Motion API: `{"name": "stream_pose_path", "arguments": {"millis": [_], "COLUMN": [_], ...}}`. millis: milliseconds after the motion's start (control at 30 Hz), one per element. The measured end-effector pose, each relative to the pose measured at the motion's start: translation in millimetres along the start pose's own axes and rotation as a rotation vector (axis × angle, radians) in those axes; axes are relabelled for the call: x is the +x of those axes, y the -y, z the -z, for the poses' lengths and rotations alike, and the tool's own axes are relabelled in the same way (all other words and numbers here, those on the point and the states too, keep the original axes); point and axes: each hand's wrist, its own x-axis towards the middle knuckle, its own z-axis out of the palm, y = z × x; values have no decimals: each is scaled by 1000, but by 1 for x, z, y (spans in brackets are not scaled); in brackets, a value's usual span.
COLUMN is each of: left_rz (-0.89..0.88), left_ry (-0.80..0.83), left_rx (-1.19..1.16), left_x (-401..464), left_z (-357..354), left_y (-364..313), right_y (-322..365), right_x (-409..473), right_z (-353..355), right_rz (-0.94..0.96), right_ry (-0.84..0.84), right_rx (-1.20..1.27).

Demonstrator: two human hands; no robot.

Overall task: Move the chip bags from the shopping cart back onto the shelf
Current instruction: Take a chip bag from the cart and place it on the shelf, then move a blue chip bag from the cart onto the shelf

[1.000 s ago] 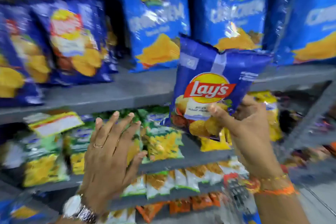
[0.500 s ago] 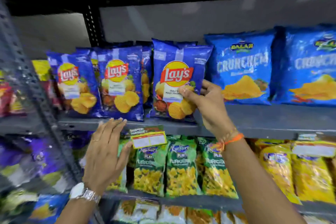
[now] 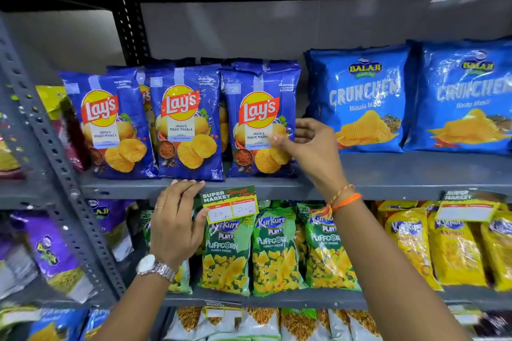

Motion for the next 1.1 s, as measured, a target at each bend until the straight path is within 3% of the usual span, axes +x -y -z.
{"name": "stream_pose_path", "arguments": {"millis": [200, 467, 733, 900, 1100], "left_rz": [16, 84, 48, -62, -129], "left_ry": [-28, -4, -110, 47, 444], "left_rx": [4, -74, -189, -431, -741], "left_x": [2, 5, 10, 3, -51], "left_z": [-4, 2, 0, -38, -111], "left_y": [1, -6, -66, -165, -308], "right_y": [1, 4, 9, -5, -72], "right_x": [-2, -3, -28, -71, -156], "right_z": [-4, 3, 74, 156, 290], "right_rz": [-8, -60, -56, -30, -180], "right_ry": [-28, 9, -105, -244, -569], "right_rx": [-113, -44, 70, 44, -9]}}
